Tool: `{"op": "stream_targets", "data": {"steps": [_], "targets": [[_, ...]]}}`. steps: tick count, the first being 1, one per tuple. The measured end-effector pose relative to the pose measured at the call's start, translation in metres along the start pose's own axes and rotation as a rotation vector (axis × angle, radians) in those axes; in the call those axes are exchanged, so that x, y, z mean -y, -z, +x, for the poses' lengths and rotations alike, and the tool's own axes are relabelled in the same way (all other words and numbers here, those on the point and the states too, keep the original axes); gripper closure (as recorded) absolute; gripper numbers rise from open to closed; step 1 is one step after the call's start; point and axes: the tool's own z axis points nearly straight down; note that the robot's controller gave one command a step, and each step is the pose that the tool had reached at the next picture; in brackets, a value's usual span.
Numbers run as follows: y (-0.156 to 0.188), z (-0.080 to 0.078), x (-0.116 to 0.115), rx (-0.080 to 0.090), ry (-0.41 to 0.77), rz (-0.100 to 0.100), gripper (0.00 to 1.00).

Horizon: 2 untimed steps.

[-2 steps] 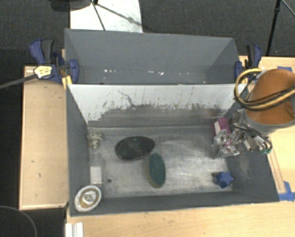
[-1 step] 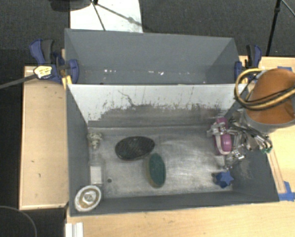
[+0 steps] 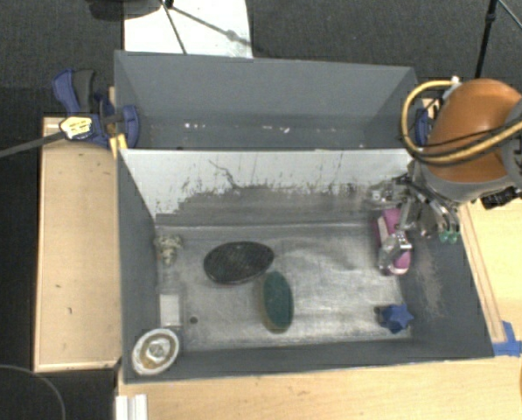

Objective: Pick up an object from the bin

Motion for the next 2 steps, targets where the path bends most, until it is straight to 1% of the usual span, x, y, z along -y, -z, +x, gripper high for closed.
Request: {"op": "stream_targets", "data": {"steps": [1, 2], "targets": [[0.073, 0.022, -0.1, 0.001, 0.022, -0.003, 0.0], [-0.038, 0.036, -0.174, -0.014, 0.023, -0.003, 0.0]]}}
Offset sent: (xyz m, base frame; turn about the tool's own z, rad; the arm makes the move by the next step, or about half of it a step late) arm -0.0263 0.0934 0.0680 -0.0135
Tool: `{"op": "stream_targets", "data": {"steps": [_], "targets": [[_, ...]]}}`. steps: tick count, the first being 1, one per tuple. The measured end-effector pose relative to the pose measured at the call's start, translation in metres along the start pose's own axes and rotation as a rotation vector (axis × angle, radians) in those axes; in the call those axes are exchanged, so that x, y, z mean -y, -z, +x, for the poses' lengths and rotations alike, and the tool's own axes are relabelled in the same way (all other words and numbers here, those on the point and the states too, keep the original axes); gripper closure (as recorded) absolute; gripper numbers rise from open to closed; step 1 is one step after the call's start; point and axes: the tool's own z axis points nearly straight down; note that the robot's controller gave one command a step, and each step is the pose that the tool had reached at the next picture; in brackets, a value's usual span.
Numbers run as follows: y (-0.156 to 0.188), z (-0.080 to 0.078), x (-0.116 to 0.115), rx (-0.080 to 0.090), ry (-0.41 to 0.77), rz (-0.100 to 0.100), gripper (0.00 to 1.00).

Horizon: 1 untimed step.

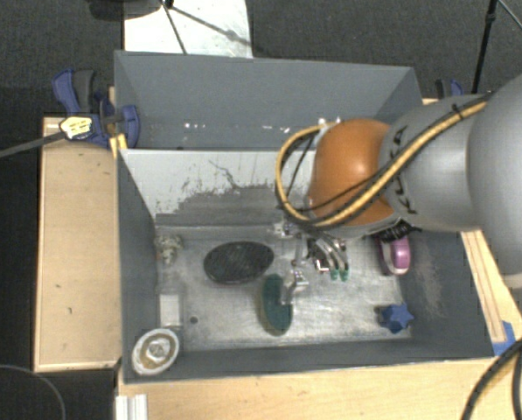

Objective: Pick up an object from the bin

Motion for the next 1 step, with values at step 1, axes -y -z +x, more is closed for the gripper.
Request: {"op": "stream_targets", "data": {"steps": [1], "targets": [[-0.0215, -0.041, -0.0464, 0.003, 0.08, 0.007, 0.0]]}}
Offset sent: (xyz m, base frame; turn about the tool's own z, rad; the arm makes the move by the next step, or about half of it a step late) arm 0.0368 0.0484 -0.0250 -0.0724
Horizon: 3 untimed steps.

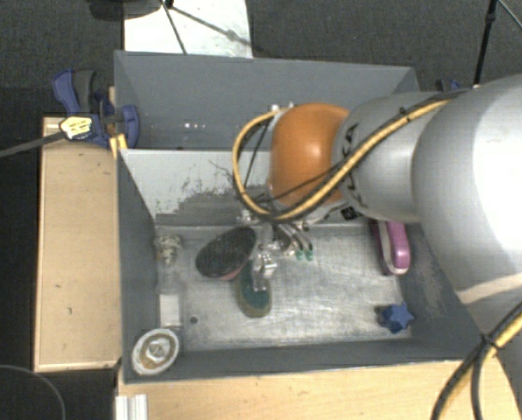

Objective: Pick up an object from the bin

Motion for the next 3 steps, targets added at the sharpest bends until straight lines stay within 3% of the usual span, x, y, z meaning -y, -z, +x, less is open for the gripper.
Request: {"op": "stream_targets", "data": {"steps": [1, 2, 3], "targets": [[0.001, 0.005, -0.051, 0.007, 0.028, -0.003, 0.0], [0.0, 0.008, -0.05, -0.006, 0.026, -0.004, 1.0], [0.141, 0.013, -0.04, 0.011, 0.097, -0.004, 1.0]]}}
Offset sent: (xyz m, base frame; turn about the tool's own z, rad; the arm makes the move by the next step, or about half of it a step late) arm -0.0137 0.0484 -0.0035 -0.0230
